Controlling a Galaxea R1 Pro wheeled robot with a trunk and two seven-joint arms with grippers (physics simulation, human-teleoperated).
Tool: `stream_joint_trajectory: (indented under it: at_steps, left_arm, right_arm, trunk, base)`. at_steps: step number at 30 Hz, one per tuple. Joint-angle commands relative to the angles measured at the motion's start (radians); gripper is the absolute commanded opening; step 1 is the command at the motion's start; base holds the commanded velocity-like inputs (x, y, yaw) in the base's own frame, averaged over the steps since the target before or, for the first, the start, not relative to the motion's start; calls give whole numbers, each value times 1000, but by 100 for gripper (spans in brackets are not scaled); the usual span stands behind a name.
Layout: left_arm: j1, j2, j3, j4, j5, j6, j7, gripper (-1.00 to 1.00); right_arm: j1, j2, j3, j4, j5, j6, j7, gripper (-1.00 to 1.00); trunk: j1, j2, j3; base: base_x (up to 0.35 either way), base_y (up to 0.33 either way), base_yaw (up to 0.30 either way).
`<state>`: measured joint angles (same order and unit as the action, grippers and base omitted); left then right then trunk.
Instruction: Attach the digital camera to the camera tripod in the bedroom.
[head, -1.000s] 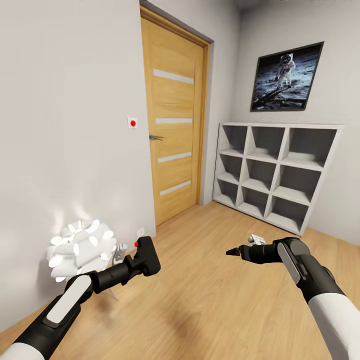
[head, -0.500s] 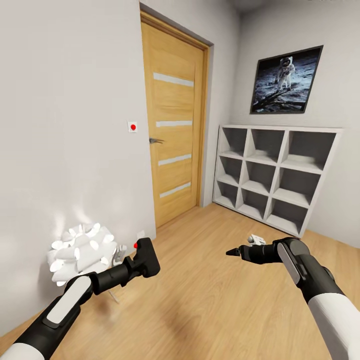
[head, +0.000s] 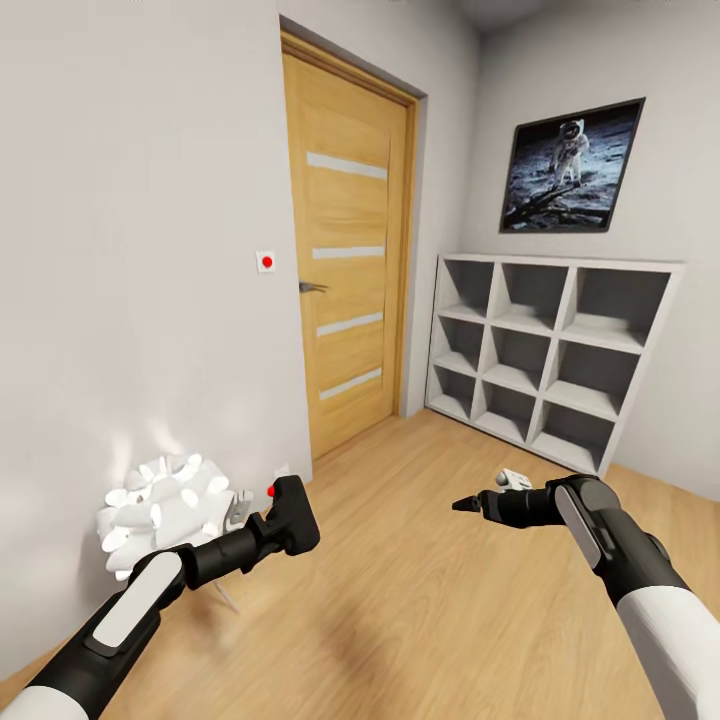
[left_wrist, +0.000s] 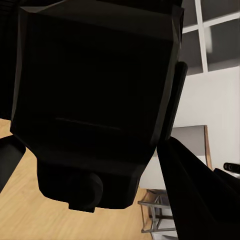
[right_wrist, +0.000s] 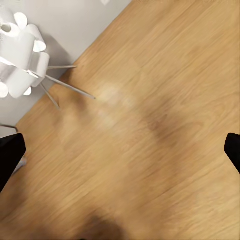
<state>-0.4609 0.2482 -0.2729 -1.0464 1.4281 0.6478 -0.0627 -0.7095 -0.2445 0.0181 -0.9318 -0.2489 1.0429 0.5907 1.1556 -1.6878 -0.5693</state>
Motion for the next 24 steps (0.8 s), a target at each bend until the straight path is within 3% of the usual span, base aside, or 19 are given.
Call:
stream_joint_trajectory:
  at_steps: [1,24]
  left_arm:
    - [-1,1,-2,1,0,1,-5,-100]
    - [-1,1,-1,0,1,1,-5,-100]
  right_arm:
    - [-1,-1,2,-1,-1,3,1,100]
    - [-1,2,1,0,0,3,1,100]
  trunk:
    - [-4,7,2]
    - [-92,168,74]
  base:
    - [0,0,0]
    - [0,0,0]
